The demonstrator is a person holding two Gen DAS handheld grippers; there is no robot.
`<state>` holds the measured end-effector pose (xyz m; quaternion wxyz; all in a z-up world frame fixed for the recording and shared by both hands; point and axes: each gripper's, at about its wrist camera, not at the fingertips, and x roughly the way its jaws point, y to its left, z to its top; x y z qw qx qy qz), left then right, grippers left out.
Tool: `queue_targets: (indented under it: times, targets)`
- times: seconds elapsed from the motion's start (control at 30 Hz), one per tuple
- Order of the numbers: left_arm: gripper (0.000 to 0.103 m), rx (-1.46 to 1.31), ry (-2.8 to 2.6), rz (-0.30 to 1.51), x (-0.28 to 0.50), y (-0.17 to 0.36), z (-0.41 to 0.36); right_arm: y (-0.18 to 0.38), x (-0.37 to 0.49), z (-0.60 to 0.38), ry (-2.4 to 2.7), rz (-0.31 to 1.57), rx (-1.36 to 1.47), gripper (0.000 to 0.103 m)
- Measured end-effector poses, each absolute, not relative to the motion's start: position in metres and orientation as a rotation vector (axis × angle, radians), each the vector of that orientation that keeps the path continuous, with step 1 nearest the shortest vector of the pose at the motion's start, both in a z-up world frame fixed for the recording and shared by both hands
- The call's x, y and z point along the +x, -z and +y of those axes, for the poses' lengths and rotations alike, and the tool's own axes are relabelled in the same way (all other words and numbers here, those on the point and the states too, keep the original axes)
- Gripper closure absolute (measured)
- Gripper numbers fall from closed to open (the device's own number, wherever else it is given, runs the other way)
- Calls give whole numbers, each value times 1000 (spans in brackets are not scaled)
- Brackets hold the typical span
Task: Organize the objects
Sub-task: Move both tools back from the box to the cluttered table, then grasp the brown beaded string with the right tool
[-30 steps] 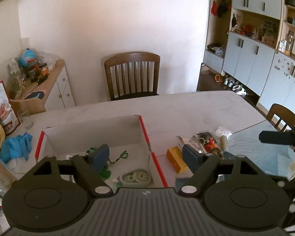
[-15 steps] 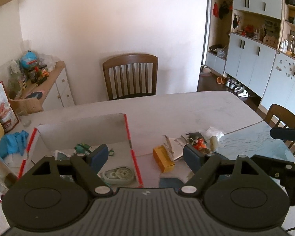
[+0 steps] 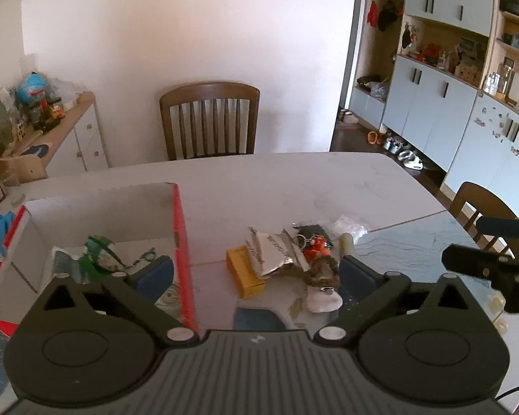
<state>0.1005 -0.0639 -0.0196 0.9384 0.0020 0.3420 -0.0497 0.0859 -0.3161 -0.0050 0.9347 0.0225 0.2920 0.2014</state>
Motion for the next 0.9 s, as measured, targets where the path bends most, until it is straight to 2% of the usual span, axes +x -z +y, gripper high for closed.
queue_targets:
  times: [0.6,0.9]
  targets:
    - [0,3,99,771,135,106,-117,61,157,-365,-305,688,19,1]
    - [0,48,114,784,147,139,-142,88,184,-351,-378,744,-34,7]
